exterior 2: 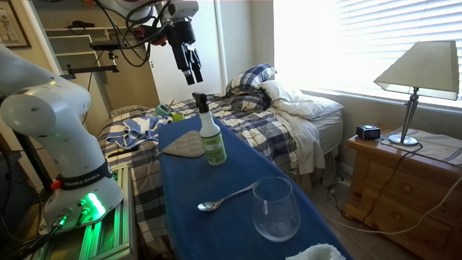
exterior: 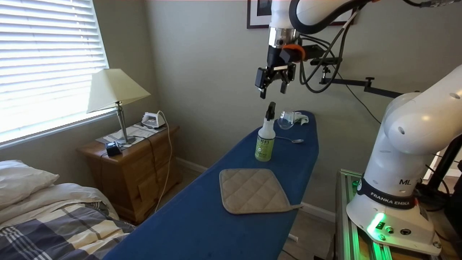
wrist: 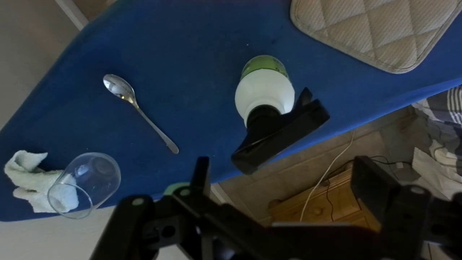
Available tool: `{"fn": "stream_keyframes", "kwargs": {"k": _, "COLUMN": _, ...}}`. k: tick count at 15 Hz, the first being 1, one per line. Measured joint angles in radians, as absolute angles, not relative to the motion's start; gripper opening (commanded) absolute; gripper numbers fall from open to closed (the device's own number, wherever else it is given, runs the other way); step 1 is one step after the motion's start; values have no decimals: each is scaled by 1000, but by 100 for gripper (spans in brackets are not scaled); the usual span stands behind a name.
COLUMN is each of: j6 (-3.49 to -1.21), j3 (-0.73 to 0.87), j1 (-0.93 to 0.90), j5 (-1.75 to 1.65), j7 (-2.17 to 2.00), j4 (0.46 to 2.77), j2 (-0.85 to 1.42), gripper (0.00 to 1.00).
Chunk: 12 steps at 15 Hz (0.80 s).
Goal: Rotate the spray bottle to the right.
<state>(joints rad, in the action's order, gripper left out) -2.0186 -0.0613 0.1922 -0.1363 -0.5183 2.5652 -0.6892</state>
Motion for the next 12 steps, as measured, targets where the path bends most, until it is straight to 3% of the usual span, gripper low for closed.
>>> {"fn": "stream_keyframes", "kwargs": {"k": 12, "j6": -2087, "j3": -43, "j1": 193, "j5": -70, "j7": -543, "j4": 2644, "j2": -685, "gripper": 100}}
